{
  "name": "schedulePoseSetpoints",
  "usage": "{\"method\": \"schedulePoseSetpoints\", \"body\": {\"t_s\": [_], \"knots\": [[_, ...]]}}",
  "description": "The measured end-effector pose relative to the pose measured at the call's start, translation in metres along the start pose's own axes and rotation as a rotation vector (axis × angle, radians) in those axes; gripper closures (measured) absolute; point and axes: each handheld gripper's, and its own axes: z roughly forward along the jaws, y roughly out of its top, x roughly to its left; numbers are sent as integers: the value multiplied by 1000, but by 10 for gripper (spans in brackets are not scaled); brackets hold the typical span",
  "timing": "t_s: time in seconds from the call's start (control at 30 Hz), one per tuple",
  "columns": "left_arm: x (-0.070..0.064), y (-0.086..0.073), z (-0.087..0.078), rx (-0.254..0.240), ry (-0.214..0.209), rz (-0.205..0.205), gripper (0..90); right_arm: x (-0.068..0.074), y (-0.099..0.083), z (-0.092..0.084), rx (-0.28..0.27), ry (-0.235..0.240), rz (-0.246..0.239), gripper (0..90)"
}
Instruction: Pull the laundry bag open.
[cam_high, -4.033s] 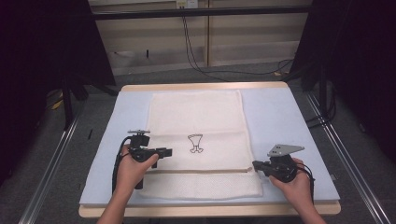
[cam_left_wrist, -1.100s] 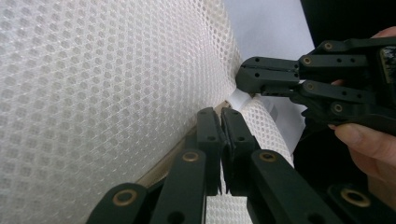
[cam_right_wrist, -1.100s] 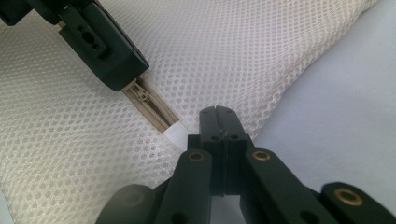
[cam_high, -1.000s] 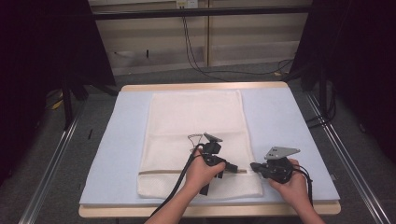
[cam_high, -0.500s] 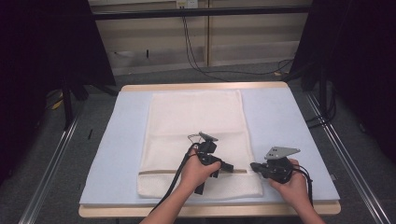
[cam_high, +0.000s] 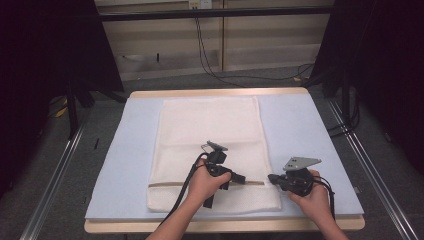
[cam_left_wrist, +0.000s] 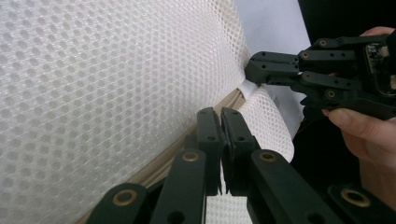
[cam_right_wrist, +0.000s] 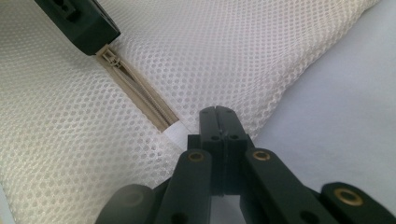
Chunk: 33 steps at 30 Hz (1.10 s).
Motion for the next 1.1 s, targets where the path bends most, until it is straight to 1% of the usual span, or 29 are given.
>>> {"method": "schedulePoseSetpoints", "body": {"t_s": [0.07,0.1,0.13,0.2,0.23,0.27,0.4,0.43,0.47,0.5,0.53,0.57,0.6,0.63,0.67,0.7,0.73,0.77,0.83,0.87,0.93,0.97,1.0,1.03,1.07,1.1], "knots": [[0,-1,-1,-2,7,-1,873,0,0,0,-2,1,-2,900],[0,-1,-1,-5,19,6,873,-1,0,0,-2,2,0,900],[0,-1,-1,-7,12,7,873,0,0,0,-2,2,5,900],[0,-1,-1,-7,17,13,874,-1,-1,0,-5,5,4,900],[0,-1,-1,-6,12,8,873,-1,-1,0,-5,5,3,900],[1,-1,-2,-3,12,14,874,-1,-1,0,-5,5,3,900],[1,-1,-4,-8,21,15,873,-1,-1,0,-5,5,4,900],[0,-1,-4,-6,17,5,873,-1,-1,0,-6,5,4,900],[0,-1,-5,-8,27,7,873,-1,-1,0,-5,3,4,900],[1,-1,-6,-10,7,0,874,-1,-1,0,-6,4,4,900],[2,-1,-7,-5,12,2,874,-1,-1,0,-6,4,5,900],[3,-2,-8,-8,31,12,874,-1,-1,0,-6,3,4,900],[2,-2,-8,-8,11,-4,873,-1,-1,0,-7,6,4,900],[3,-2,-9,-9,13,1,873,-1,-1,0,-7,5,5,900],[3,-3,-10,-6,24,4,874,-1,-1,0,-7,5,4,900],[4,-3,-10,-6,13,5,874,-1,-1,0,-7,4,5,900],[5,-3,-10,-7,15,12,874,-1,-1,0,-7,5,4,900],[4,-3,-11,-7,18,6,874,-1,-1,0,-6,3,5,900],[5,-3,-11,-7,6,-2,874,-1,-1,0,-6,6,8,900],[7,-3,-13,-10,11,-3,874,-1,-1,0,-7,7,7,900],[7,-3,-14,-11,5,-12,874,-1,-1,0,-7,6,7,900],[8,-3,-15,-14,6,-4,874,-1,-1,0,-8,6,6,900],[8,-4,-16,-9,8,-7,873,-1,-1,0,-8,6,6,900],[7,-4,-16,-6,6,1,874,-1,-1,0,-8,6,6,900],[6,-4,-17,-10,15,11,874,-1,-1,0,-8,6,6,900],[6,-4,-18,-9,11,13,874,-1,-1,0,-7,5,7,900]]}}
